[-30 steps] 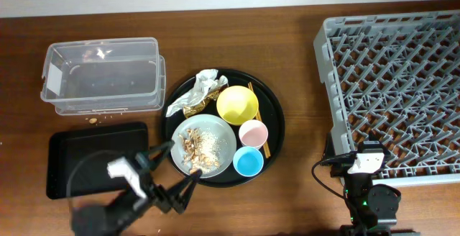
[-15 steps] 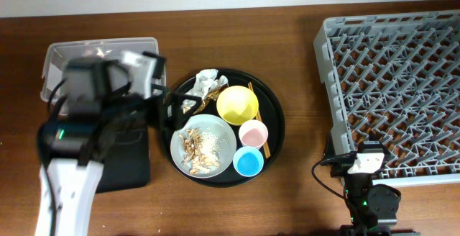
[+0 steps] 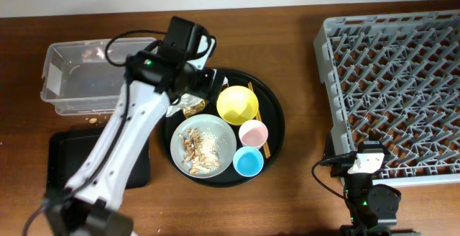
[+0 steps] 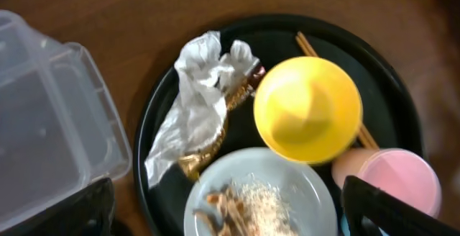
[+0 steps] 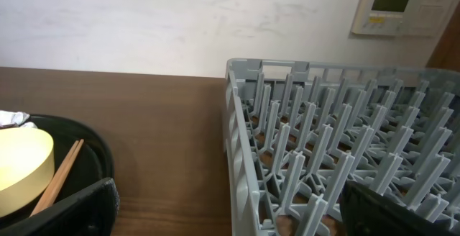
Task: Sort waste into correct bins and load items into the dishwasher rack
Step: 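Reach the left gripper to the white tissue on the tray and grasp it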
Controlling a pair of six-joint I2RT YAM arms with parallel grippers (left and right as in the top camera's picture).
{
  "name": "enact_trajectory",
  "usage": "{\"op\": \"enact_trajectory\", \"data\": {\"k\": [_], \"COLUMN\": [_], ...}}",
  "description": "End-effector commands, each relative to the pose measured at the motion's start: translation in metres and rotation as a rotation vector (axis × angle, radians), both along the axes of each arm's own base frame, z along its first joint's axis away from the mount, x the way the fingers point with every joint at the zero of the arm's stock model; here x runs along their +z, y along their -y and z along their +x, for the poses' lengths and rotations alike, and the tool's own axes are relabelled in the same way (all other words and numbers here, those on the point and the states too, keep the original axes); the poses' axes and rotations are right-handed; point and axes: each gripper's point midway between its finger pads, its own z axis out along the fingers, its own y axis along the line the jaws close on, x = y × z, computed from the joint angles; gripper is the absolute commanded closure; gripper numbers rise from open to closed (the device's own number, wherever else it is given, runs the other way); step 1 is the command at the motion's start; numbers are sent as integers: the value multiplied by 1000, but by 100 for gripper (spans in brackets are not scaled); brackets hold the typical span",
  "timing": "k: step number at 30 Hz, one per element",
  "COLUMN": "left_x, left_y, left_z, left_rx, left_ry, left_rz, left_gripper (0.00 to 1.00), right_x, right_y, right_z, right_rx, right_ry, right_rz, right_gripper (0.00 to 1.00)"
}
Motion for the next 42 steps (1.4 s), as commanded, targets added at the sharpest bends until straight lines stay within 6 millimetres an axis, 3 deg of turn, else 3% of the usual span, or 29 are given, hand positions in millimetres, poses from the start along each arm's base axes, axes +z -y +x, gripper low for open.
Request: {"op": "enact_trajectory", "data": {"k": [1,2,3,8,9,13,16,20,22,31,42], "left_x": [-32,-41,-47,-89,-104,-122,-126,-126,-127,-160,-155], "left_y": [6,6,6,7,3,-6,-6,-4,-3,2,4], "left_z": [23,27,30,49,55,61,60,60,59,50,54], "left_rx": [21,24,29,50,69,151,161,168,177,178,178], "left_ry": [-26,-34,-38,-70,-74,-84,-95,-100,-105,-194,-180], "left_rz": [32,43,53,99,133,173,169,154,146,134,126], "left_gripper": [7,17,19,20,28,28,34,34,41,43,60], "right_x": [-3,-3,-3,-3,-3,-3,-3,-3,-3,-3,-3], "right_y": [2,2,2,2,2,2,2,2,2,2,2], "right_z": [0,0,0,0,0,0,0,0,0,0,0], "right_rx": [-10,-10,-10,-10,-10,-10,-10,-10,-10,-10,-10], "right_ry": [-5,-5,-5,-5,-5,-5,-5,-5,-5,-5,-5], "right_rz": [-3,-3,-3,-3,-3,-3,-3,-3,-3,-3,-3], "right_gripper": [1,1,1,1,1,1,1,1,1,1,1]}}
